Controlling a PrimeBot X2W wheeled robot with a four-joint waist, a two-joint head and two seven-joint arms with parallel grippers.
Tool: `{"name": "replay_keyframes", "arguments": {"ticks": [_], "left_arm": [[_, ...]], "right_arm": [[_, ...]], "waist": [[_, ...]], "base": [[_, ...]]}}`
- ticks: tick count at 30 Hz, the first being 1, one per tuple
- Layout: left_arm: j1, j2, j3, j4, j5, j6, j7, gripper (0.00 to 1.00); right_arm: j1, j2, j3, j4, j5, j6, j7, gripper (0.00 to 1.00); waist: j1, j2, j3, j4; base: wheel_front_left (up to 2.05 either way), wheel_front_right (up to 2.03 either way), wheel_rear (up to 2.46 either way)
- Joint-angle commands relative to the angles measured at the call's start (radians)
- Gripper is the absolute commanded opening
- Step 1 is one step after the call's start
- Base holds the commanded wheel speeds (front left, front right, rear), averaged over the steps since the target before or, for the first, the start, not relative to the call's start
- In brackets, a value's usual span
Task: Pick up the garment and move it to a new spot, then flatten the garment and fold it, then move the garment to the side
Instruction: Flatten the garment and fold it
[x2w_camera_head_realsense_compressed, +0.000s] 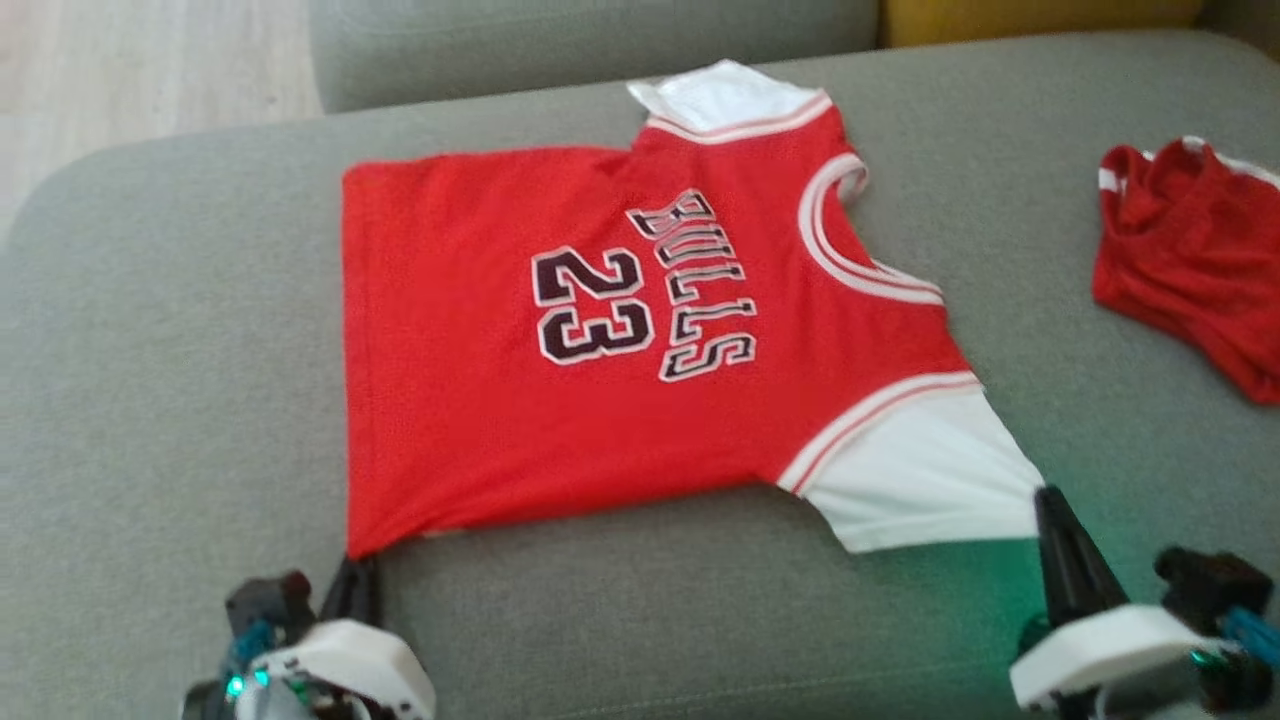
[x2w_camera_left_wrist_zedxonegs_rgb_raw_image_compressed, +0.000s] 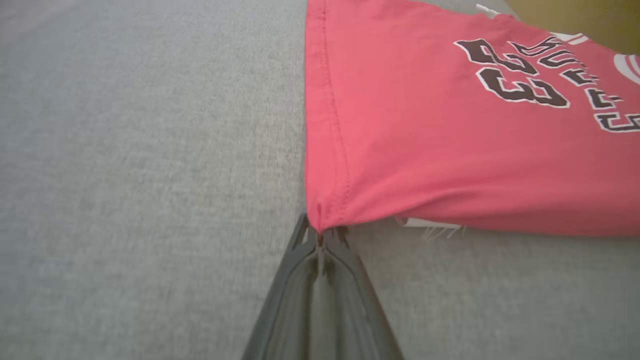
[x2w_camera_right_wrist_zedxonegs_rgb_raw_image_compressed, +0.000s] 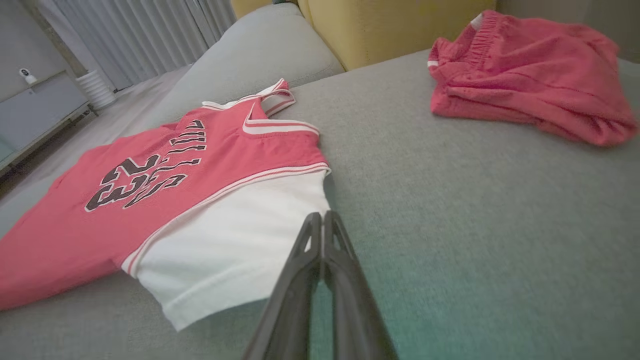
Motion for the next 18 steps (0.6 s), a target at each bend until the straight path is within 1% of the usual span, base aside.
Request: {"name": "replay_keyframes", "arguments": {"ticks": [1,4,8,12,13,14,18], "left_arm": [[-0.012,0.017,0.018,-0.040,-0.012,0.011,-0.006,0.00],[0.003,0.017,-0.008,-0.078,-0.028,0.025,-0.006,0.00],[-0.034,0.017,-0.031,-0.127,-0.018,0.033,-0.006,0.00],[-0.108,0.017,-0.050,-0.149,-0.002,0.027,-0.006,0.00],[-0.154,0.017,-0.055,-0.148,0.008,0.020,-0.006,0.00],[-0.154,0.017,-0.055,-0.148,0.008,0.020,-0.006,0.00],[-0.236,0.017,-0.061,-0.110,0.023,0.006,-0.006,0.00]], "right_arm": [[-0.005,-0.010,0.002,-0.050,0.006,0.002,0.002,0.00],[0.014,-0.002,-0.022,-0.091,0.011,0.002,0.011,0.00],[-0.027,0.008,-0.033,-0.135,0.020,0.002,0.013,0.00],[-0.117,0.013,-0.037,-0.141,0.009,0.002,0.015,0.00],[-0.178,0.012,-0.032,-0.133,-0.006,0.002,0.012,0.00],[-0.178,0.012,-0.032,-0.133,-0.006,0.002,0.012,0.00],[-0.306,-0.004,-0.019,-0.086,-0.041,0.002,0.004,0.00]], "waist": [[0.0001,0.0000,-0.012,0.017],[0.0001,0.0000,-0.010,0.031],[0.0001,0.0000,0.003,0.048],[0.0001,0.0000,0.024,0.066],[0.0001,0.0000,0.041,0.074],[0.0001,0.0000,0.041,0.074],[0.0001,0.0000,0.075,0.088]], "base": [[0.00,0.00,0.00],[0.00,0.00,0.00],[0.00,0.00,0.00],[0.00,0.00,0.00],[0.00,0.00,0.00],[0.00,0.00,0.00],[0.00,0.00,0.00]]}}
